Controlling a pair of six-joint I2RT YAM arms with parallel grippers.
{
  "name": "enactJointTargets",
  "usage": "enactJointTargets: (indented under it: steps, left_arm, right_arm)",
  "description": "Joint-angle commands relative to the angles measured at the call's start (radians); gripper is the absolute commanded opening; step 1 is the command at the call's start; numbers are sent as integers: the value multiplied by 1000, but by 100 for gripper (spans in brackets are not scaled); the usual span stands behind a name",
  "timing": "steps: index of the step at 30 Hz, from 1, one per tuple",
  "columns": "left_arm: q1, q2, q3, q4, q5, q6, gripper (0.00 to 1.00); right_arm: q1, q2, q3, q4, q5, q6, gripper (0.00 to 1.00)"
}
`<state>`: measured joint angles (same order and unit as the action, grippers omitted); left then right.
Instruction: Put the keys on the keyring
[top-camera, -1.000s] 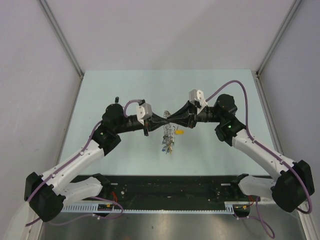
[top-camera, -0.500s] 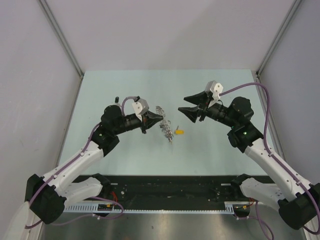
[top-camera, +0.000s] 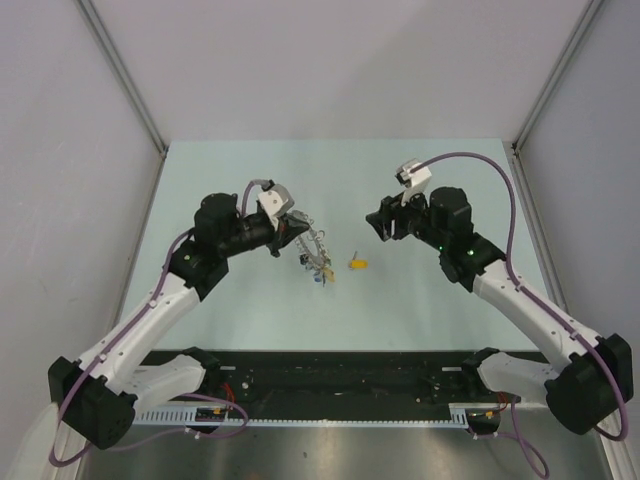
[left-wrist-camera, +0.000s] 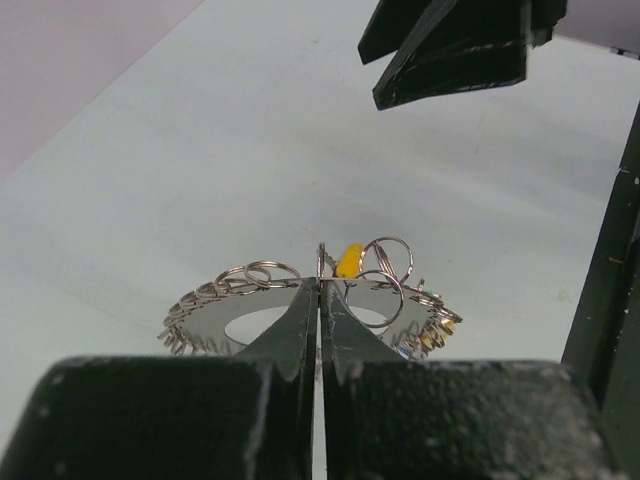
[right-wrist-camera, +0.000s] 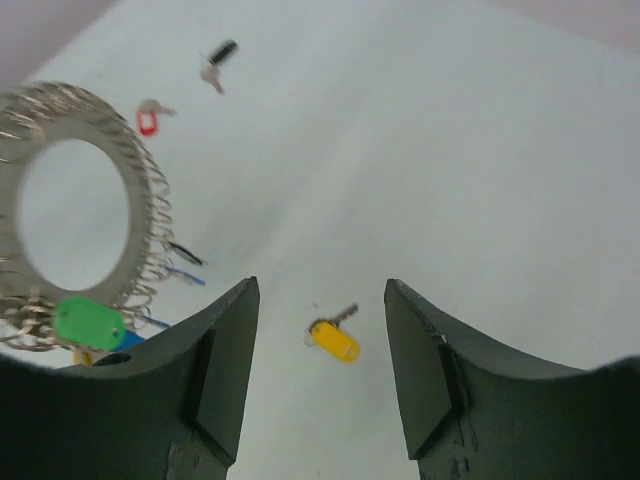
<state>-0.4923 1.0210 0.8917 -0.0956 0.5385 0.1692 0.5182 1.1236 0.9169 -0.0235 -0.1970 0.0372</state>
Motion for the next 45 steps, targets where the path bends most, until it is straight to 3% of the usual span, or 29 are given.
enactJointTargets:
  steps: [1, 11, 17, 23, 27, 32, 45]
  left_arm:
    - [8, 2, 87, -140, -48, 69, 0]
    - [6, -58, 66, -311, -109, 174, 1]
    - [6, -42, 43, -331, -204, 196, 0]
    - [6, -21, 35, -313, -272, 179, 1]
    - [11, -42, 20, -291, -291, 173, 0]
    - [15, -56, 16, -280, -302, 165, 0]
    - [21, -59, 16, -270, -288, 159, 0]
  right_arm:
    - [5, 88, 53, -104, 136, 39, 58]
    - [39, 303, 120, -208, 197, 96, 58]
    - [72, 464, 175, -269, 197, 110, 57]
    - [152, 561, 247, -326, 237, 109, 47]
    - [187, 605, 272, -355, 268, 112, 33]
    - [213, 643, 281, -354, 268, 110, 25]
    - [229, 743, 316, -320, 260, 119, 23]
